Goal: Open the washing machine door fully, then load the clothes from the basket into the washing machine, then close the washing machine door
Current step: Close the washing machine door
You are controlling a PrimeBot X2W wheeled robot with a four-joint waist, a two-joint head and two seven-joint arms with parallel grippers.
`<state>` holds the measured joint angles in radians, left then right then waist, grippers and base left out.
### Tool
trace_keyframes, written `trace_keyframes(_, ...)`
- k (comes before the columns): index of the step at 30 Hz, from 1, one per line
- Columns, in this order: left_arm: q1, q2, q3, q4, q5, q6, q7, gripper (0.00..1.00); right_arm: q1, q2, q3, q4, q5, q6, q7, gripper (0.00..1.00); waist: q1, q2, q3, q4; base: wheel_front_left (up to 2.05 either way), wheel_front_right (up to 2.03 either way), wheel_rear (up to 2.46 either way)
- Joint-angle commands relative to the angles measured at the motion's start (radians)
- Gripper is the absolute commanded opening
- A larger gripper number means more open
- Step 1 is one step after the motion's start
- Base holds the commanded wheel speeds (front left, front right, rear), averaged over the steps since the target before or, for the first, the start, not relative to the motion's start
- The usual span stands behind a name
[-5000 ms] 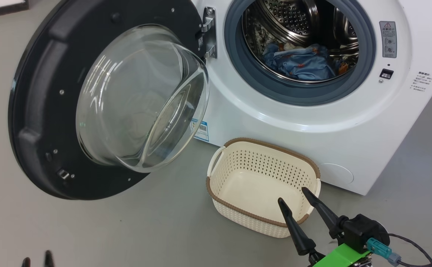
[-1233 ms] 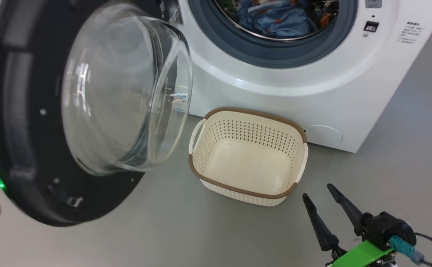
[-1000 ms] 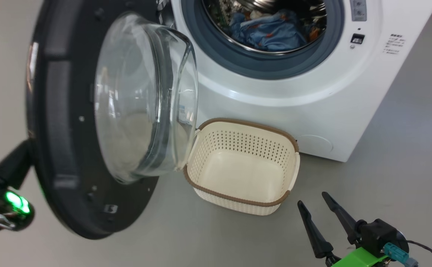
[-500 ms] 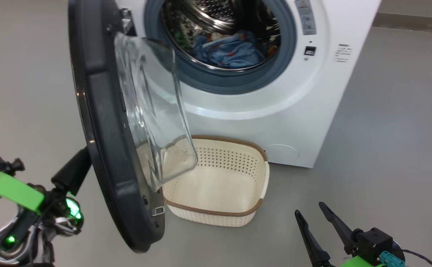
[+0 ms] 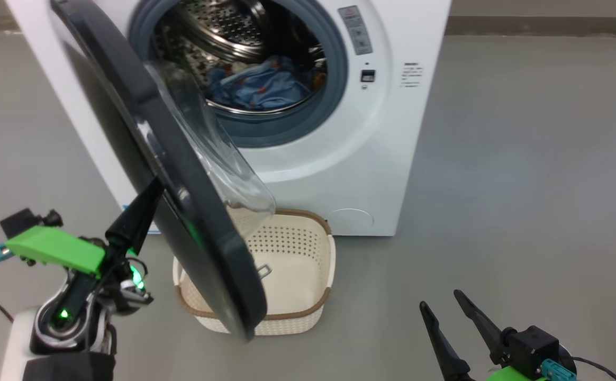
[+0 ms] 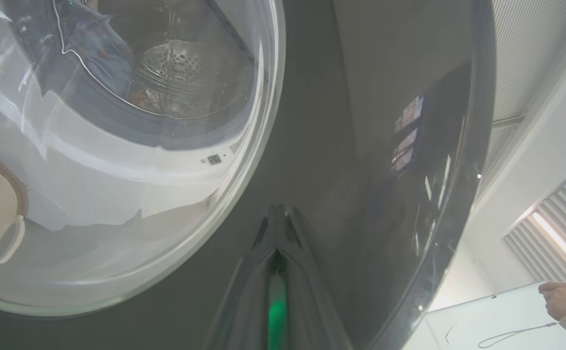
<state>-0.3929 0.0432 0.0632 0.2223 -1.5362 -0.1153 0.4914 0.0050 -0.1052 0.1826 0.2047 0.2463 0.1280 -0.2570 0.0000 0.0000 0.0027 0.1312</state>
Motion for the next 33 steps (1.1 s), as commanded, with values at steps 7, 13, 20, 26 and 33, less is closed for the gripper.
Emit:
trace_keyframes(7,-0.15,0.007,-0.037,0.054,0.036,-0.015,-0.148,0.0,-0.002,-0.01,0.026,-0.023,0.008,0.003,-0.005,1.0,0.0,0.0,0.015,-0.091,0.0,0.0,0.0)
trace_keyframes(13,-0.241,0.007,-0.06,0.158,0.07,-0.015,-0.248,0.0,-0.019,-0.009,0.035,-0.022,0.007,0.003,-0.005,1.0,0.0,0.0,0.034,-0.127,0.0,0.0,0.0)
trace_keyframes(20,-0.326,0.008,-0.083,0.259,0.092,-0.015,-0.339,0.0,-0.03,-0.007,0.039,-0.018,0.008,0.003,-0.005,1.0,0.0,0.0,0.043,-0.155,0.0,0.0,0.0)
trace_keyframes(26,-0.387,0.009,-0.136,0.365,0.13,-0.015,-0.419,0.0,-0.035,-0.005,0.049,-0.007,0.011,0.003,-0.005,1.0,0.0,0.0,0.037,-0.171,0.0,0.0,0.0)
trace_keyframes(33,-0.426,0.008,-0.188,0.434,0.114,-0.015,-0.489,0.0,-0.043,-0.005,0.062,-0.004,0.015,0.003,-0.005,1.0,0.0,0.0,0.033,-0.186,0.0,0.0,0.0)
